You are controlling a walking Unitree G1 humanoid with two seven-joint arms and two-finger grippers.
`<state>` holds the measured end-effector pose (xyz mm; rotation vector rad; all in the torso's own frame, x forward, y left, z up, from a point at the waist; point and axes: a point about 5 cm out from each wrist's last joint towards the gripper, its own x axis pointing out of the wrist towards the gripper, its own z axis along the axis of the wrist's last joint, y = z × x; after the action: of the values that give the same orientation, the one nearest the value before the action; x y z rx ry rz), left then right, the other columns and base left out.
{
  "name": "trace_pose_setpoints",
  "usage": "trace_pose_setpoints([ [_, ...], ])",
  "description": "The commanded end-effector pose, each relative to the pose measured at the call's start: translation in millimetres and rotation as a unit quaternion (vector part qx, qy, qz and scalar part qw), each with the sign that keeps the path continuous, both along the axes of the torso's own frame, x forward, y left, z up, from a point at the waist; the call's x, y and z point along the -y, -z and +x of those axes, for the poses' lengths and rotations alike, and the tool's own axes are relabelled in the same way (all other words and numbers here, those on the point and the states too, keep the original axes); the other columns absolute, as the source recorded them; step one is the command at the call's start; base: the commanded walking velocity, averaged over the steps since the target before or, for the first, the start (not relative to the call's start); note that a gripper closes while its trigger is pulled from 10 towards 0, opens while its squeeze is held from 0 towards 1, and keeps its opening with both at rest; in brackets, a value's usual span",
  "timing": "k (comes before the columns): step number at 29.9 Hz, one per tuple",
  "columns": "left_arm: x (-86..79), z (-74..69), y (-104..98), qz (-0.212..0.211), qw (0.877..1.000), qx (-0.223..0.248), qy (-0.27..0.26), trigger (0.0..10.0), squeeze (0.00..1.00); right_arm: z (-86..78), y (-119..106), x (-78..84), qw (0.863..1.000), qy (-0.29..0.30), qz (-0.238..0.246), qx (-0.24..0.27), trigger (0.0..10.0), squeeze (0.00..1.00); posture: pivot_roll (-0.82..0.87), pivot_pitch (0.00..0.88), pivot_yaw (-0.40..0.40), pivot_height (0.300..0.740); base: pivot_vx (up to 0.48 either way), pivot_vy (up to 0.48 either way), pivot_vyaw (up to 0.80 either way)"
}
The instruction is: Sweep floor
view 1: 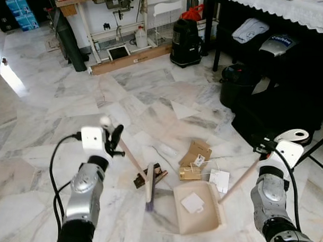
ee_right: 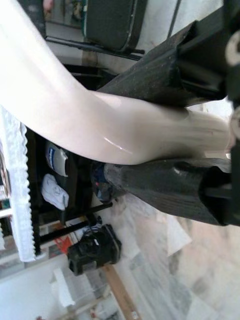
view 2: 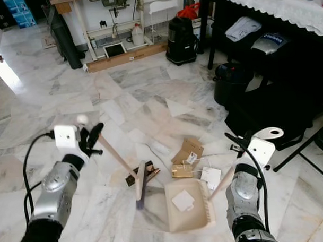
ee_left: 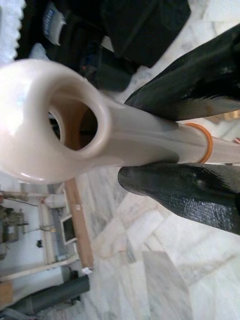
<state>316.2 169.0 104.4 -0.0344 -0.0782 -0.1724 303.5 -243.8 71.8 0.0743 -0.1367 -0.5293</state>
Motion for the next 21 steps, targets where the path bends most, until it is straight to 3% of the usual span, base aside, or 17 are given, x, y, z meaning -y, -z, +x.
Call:
trace_pose_setpoints([
  [1, 0.1, -0.3, -8, 0.016, 1.000, 0.027, 0.001, 10.0, 0.00, 2.0, -11, 1.7, 0.999, 0.005, 0.008, 0.036, 10.0, 0.00, 0.00, 0.000, 0.051, 0.740, 0.000, 0.000, 0.00],
  [9, 7.2, 1.6, -15, 0.021, 0.998, 0.054, -0.005, 10.0, 0.00, 2.1, -19, 4.2, 0.999, 0.001, 0.010, 0.054, 10.0, 0.00, 0.00, 0.000, 0.039, 0.740, 0.000, 0.000, 0.00],
  [21, 0.6, 0.2, -25, 0.050, 0.995, 0.082, -0.028, 10.0, 0.00, -3.0, -30, -4.9, 0.996, -0.019, 0.003, 0.082, 10.0, 0.00, -0.01, 0.000, 0.054, 0.740, 0.000, 0.000, 0.00],
])
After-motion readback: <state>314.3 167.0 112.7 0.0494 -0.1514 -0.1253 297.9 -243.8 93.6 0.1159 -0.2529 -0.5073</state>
